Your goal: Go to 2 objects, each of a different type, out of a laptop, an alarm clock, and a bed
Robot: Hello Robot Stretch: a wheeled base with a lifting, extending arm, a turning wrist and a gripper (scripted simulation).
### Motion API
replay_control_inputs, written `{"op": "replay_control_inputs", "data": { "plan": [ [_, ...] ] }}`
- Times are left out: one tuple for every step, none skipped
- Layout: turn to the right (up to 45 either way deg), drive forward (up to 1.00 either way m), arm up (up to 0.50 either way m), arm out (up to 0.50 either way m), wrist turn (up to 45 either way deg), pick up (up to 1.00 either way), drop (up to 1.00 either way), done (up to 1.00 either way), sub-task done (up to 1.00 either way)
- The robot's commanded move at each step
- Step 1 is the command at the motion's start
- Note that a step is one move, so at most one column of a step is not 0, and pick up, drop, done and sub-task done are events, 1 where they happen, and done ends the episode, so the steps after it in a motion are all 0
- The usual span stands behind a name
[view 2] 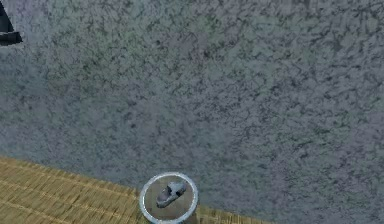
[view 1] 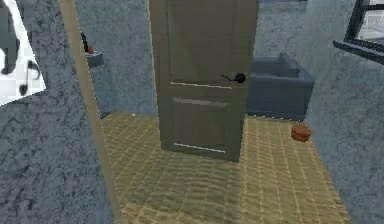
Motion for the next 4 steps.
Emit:
{"op": "replay_control_inputs", "data": {
  "plan": [
    [0.0, 1.0, 0.0, 0.0, 0.0, 0.0, 0.0, 0.0, 0.0],
    [0.0, 0.25, 0.0, 0.0, 0.0, 0.0, 0.0, 0.0, 0.0],
    [-27.0, 0.0, 0.0, 0.0, 0.0, 0.0, 0.0, 0.0, 0.0],
    [0.0, 0.4, 0.0, 0.0, 0.0, 0.0, 0.0, 0.0, 0.0]
  ]
}}
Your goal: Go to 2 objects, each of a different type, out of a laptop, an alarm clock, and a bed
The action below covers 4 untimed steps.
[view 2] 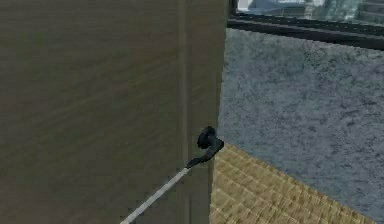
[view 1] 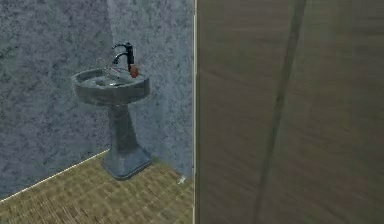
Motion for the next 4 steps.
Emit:
{"op": "replay_control_inputs", "data": {
  "plan": [
    [-45.0, 0.0, 0.0, 0.0, 0.0, 0.0, 0.0, 0.0, 0.0],
    [0.0, 0.45, 0.0, 0.0, 0.0, 0.0, 0.0, 0.0, 0.0],
    [-45.0, 0.0, 0.0, 0.0, 0.0, 0.0, 0.0, 0.0, 0.0],
    [-15.0, 0.0, 0.0, 0.0, 0.0, 0.0, 0.0, 0.0, 0.0]
  ]
}}
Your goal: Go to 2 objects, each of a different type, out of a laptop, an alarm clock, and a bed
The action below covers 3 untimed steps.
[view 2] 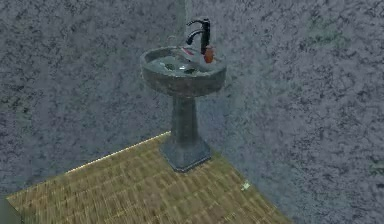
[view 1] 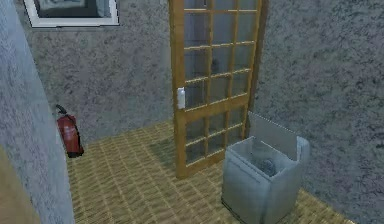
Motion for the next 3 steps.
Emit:
{"op": "replay_control_inputs", "data": {
  "plan": [
    [0.0, 0.45, 0.0, 0.0, 0.0, 0.0, 0.0, 0.0, 0.0],
    [-18.0, 0.0, 0.0, 0.0, 0.0, 0.0, 0.0, 0.0, 0.0],
    [0.0, 1.0, 0.0, 0.0, 0.0, 0.0, 0.0, 0.0, 0.0]
  ]
}}
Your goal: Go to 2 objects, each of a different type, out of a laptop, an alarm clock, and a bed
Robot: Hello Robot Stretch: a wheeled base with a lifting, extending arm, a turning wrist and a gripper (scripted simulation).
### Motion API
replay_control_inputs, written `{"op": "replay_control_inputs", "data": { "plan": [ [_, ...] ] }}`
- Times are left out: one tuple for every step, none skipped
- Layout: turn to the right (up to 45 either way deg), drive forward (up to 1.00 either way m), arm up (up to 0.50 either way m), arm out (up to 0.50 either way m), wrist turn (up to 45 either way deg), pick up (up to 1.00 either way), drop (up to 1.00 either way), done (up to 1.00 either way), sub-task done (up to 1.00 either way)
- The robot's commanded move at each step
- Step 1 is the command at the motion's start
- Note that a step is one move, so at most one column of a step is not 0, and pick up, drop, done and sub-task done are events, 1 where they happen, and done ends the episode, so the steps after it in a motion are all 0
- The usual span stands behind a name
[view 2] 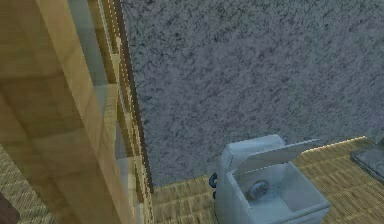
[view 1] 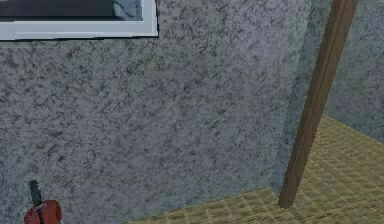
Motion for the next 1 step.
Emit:
{"op": "replay_control_inputs", "data": {
  "plan": [
    [0.0, 0.3, 0.0, 0.0, 0.0, 0.0, 0.0, 0.0, 0.0]
  ]
}}
